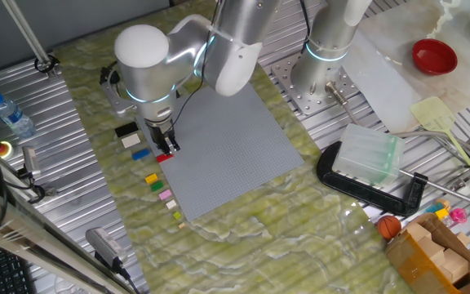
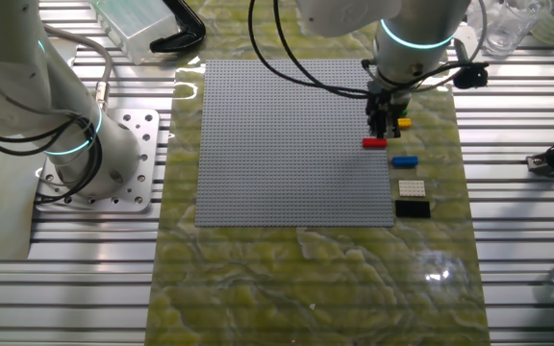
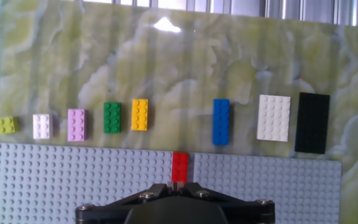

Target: Build with small Lego blocks

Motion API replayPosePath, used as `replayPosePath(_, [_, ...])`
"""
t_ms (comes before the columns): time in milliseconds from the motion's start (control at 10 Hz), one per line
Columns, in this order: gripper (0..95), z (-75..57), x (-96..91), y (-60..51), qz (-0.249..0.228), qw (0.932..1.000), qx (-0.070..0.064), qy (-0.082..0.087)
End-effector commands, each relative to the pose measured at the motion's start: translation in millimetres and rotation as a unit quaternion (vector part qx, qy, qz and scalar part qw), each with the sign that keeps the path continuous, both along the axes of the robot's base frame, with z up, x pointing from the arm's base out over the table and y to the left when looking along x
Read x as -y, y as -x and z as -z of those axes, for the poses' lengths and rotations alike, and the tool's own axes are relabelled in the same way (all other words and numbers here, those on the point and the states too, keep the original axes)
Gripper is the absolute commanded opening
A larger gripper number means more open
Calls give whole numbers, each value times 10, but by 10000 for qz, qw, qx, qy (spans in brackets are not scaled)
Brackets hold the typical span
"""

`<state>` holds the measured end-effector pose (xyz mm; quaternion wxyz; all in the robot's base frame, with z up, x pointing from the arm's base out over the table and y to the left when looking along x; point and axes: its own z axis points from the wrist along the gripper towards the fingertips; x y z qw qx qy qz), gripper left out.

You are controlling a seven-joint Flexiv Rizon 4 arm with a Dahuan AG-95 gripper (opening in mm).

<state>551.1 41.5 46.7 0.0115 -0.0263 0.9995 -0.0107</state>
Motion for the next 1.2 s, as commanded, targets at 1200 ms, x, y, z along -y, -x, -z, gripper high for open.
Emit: replayPosePath(1200, [0, -326, -12, 42, 61, 9993, 373, 69])
